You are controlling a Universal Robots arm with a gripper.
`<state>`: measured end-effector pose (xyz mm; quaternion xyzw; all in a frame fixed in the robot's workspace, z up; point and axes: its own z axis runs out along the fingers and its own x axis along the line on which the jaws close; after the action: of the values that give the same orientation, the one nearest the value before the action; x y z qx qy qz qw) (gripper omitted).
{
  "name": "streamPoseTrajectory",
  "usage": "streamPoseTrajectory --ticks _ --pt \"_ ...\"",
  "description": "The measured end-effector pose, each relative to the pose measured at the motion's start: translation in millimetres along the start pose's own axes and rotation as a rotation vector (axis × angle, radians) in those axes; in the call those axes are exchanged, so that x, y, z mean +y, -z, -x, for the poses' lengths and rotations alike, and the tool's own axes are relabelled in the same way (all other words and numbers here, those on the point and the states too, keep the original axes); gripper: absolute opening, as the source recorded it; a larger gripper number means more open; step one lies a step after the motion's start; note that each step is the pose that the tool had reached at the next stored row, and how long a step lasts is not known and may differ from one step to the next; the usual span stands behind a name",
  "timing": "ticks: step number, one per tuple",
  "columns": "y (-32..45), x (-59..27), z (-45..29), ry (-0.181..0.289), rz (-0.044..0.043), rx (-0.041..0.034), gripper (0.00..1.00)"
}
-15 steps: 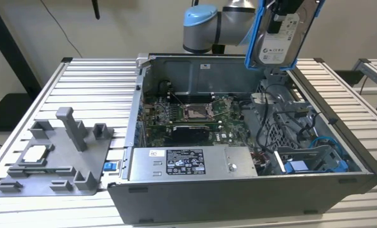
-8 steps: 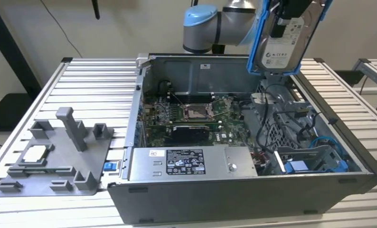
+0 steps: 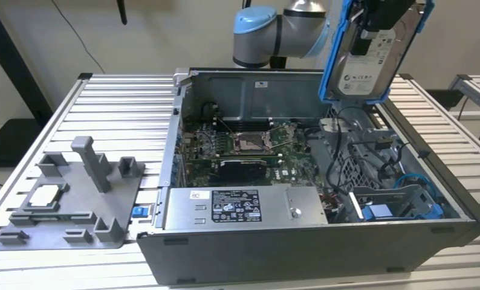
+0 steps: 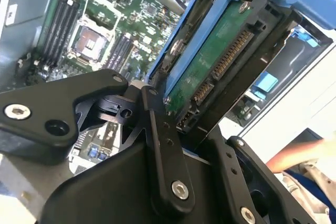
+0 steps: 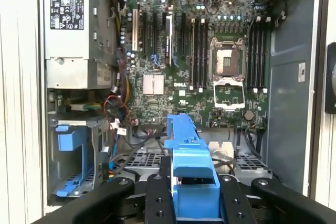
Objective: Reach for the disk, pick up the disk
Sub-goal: 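Pick up the disk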
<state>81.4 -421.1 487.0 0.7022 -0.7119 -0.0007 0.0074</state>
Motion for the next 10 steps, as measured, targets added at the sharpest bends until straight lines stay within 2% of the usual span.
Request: streamPoseTrajectory --ticks 10 --pt "-0.2 -1.8 -23.6 0.000 0.0089 0.0001 0.00"
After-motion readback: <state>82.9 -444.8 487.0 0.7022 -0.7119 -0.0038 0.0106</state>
